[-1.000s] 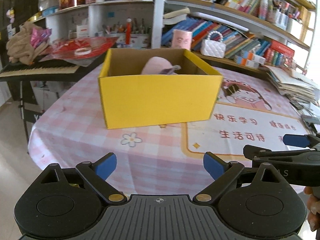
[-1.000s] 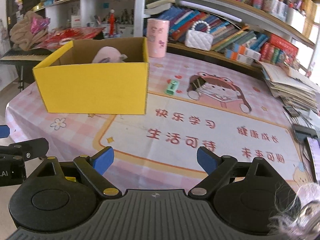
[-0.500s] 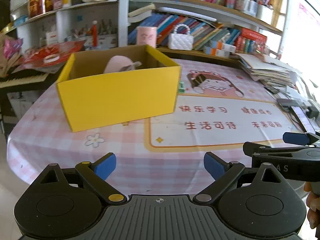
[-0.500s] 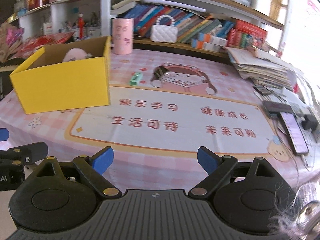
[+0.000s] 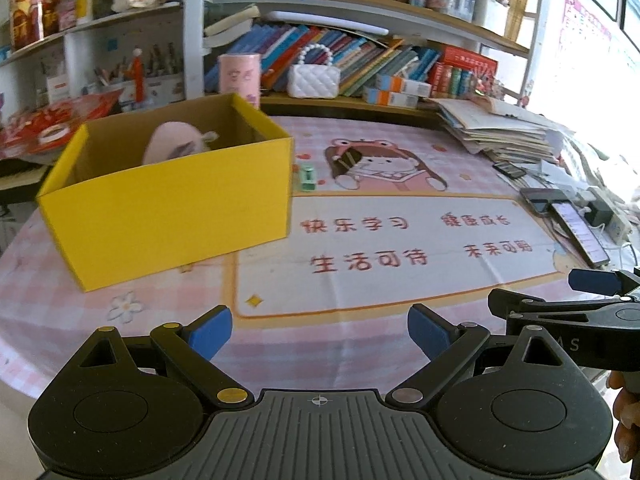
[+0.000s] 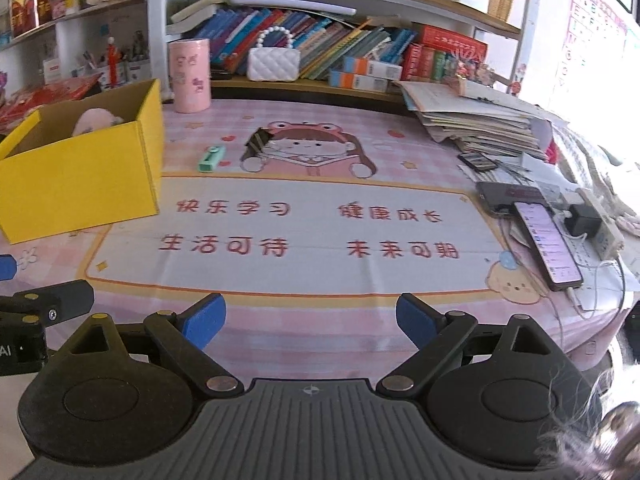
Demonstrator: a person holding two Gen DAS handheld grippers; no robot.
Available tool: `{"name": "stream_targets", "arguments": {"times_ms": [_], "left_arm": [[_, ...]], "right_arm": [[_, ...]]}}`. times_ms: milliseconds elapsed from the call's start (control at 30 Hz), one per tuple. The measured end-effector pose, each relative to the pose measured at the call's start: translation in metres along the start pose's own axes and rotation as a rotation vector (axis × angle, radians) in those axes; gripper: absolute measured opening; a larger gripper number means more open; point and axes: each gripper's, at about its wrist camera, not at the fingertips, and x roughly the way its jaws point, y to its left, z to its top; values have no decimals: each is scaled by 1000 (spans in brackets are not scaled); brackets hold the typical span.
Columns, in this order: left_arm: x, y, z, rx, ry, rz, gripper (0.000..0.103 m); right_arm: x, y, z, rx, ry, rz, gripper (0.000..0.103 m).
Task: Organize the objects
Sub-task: 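Withdraw both open tools from the yellow box toward the remaining table items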
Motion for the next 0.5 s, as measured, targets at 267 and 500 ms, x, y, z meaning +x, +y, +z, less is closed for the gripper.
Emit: {"name": "stream_targets", "arguments": {"times_ms": [267, 500], "left_arm": [[25, -25, 16, 30, 8, -43, 96], [44, -41, 30, 37, 2, -39, 96]], "right_arm": [[14, -28, 9, 22, 15, -41, 93], [36, -46, 23, 22, 32, -33, 93]]}}
